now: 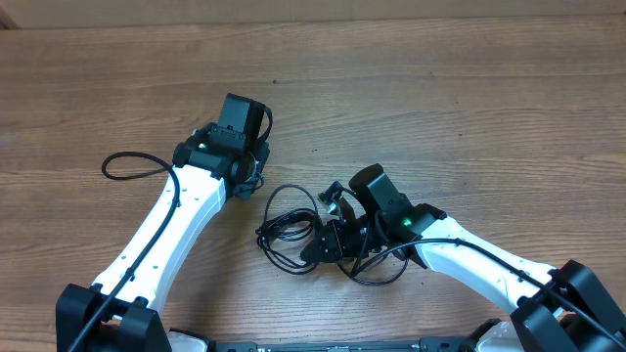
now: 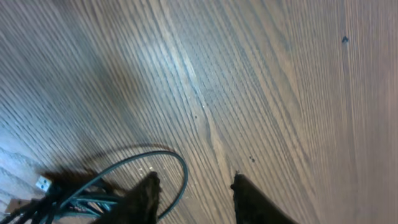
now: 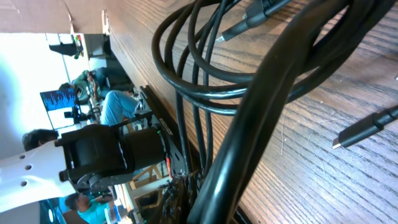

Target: Untangle cables

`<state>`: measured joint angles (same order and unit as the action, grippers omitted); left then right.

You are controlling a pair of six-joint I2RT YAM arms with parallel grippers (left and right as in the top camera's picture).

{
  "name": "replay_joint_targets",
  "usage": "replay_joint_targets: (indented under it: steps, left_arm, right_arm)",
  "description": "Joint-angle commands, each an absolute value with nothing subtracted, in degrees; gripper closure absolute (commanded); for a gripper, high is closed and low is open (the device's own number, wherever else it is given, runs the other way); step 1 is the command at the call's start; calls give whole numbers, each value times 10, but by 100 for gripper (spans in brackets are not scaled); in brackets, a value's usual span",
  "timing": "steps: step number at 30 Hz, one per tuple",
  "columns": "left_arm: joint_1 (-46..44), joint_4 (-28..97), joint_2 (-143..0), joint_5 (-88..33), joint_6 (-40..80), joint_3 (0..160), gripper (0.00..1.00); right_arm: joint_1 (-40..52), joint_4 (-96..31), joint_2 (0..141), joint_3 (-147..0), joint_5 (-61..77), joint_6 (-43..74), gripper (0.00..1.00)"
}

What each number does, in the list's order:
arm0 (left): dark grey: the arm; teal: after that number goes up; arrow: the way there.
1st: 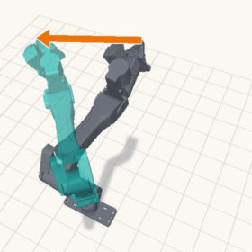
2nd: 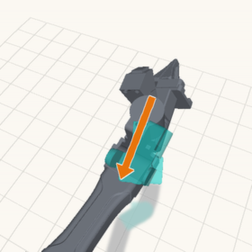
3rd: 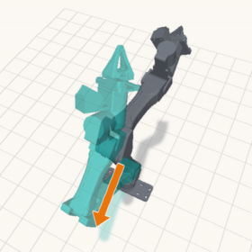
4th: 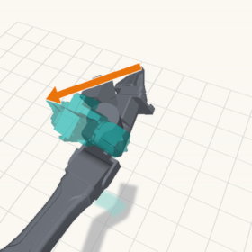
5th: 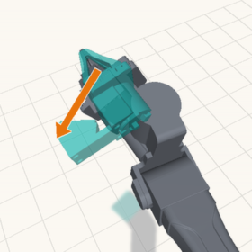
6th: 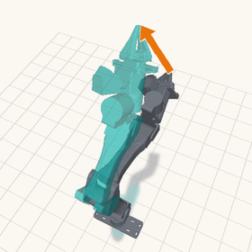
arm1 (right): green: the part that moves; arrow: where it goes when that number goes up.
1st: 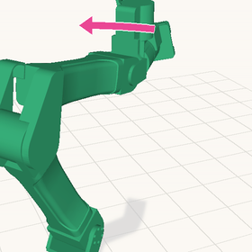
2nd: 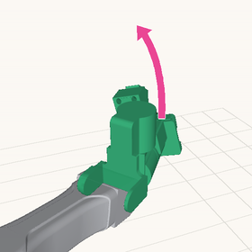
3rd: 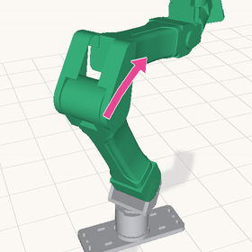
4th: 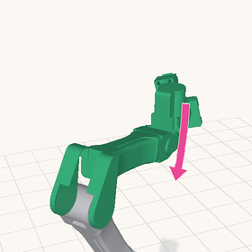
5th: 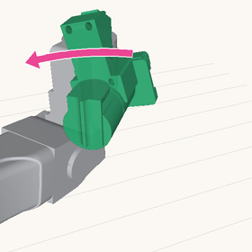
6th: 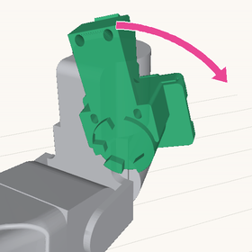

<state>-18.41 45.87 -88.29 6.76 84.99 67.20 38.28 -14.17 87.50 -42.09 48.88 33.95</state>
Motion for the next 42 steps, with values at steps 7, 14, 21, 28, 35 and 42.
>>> replay_joint_targets:
  steps: [7,14,21,28,35,42]
  left_arm:
    - [-188,472,-869,-27,352,686,7]
    - [-188,476,-869,-169,142,686,14]
    - [-188,502,-869,-175,122,686,20]
    - [-188,558,-869,-169,42,686,3]
    - [-188,555,-869,-20,-20,686,0]
    - [-188,571,-869,-37,-211,686,0]
  right_arm:
    - [382,-138,876,-424,445,314,96]
    - [382,-148,876,-424,434,295,96]
    - [382,-150,876,-424,400,295,96]
    - [382,-153,876,-424,388,295,96]
    - [382,-154,876,-424,382,295,96]
    - [382,-157,876,-424,381,295,96]
